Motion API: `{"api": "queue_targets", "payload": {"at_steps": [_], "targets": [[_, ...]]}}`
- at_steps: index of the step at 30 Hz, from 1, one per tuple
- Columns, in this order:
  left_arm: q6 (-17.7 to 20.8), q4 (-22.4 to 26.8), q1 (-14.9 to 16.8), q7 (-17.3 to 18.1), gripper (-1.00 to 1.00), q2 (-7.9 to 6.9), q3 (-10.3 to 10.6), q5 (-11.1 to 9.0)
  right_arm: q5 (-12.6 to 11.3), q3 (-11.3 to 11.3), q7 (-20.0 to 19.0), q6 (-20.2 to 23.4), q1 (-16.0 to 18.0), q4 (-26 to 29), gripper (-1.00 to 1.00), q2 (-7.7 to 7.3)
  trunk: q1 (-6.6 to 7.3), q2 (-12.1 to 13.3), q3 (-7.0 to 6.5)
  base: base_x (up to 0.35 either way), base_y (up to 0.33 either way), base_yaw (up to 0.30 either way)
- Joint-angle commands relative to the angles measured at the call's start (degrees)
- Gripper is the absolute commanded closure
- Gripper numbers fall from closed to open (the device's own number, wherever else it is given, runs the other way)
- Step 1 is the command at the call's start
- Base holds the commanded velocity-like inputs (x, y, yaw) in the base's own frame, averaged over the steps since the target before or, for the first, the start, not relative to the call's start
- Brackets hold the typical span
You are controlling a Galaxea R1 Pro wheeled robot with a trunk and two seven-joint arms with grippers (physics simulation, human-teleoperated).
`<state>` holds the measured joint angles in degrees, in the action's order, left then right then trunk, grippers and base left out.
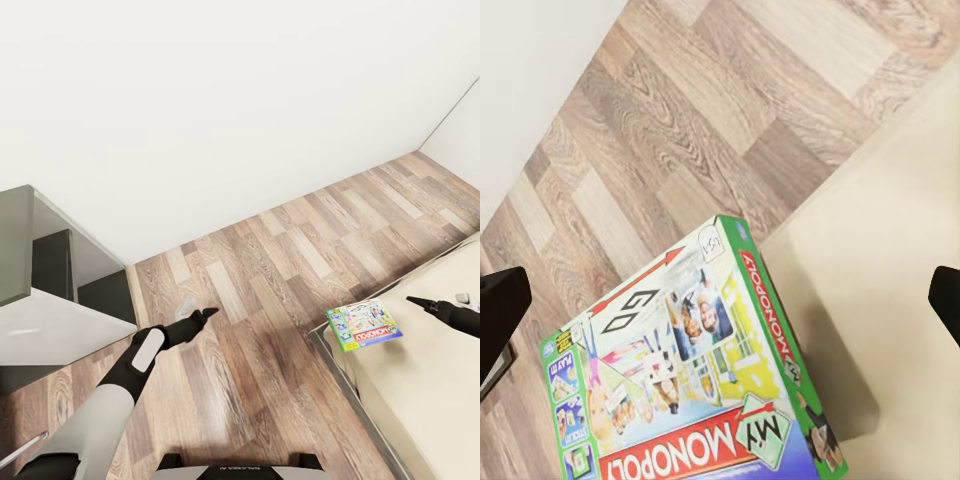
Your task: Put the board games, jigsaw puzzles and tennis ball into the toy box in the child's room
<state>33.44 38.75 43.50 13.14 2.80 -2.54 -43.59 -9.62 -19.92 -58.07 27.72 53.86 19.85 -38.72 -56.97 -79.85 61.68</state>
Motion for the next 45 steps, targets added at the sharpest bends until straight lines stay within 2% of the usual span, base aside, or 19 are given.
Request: {"api": "queue_targets", "payload": {"at_steps": [1,7,30,36,40,45], "targets": [[0.79,0.35,0.02,0.04,-1.0,0.05,-0.27,-0.2,-0.21,-0.14,-0.1,0.45,0.04,-0.03,-1.0,0.0,0.0,-0.02,0.03,0.0,0.0,0.0],[2.72,2.01,0.02,0.04,-1.0,0.05,-0.27,-0.2,-0.21,-0.14,-0.1,0.45,0.04,-0.03,-1.0,0.0,0.0,-0.02,0.03,0.0,0.0,0.0],[2.78,2.01,0.02,0.04,-1.0,0.05,-0.27,-0.2,-0.21,-0.14,-0.1,0.45,0.04,-0.03,-1.0,0.0,0.0,-0.02,0.03,0.0,0.0,0.0],[0.83,0.16,-0.24,0.74,-1.0,0.53,-2.2,1.81,-0.65,-1.1,0.1,-0.14,0.05,-1.32,-1.0,-0.68,0.0,-0.02,0.03,0.0,0.0,0.0],[1.54,0.46,-0.12,1.21,-1.0,0.79,-3.07,2.97,-0.83,-1.44,-0.26,-0.04,-0.14,-1.78,-1.0,-0.88,0.0,-0.02,0.03,0.0,0.0,0.0],[2.33,0.63,-0.06,1.46,-1.0,0.87,-3.47,3.41,-0.92,-1.61,-0.5,0.0,-0.23,-2.02,-1.0,-0.99,0.0,-0.02,0.03,0.0,0.0,0.0]]}}
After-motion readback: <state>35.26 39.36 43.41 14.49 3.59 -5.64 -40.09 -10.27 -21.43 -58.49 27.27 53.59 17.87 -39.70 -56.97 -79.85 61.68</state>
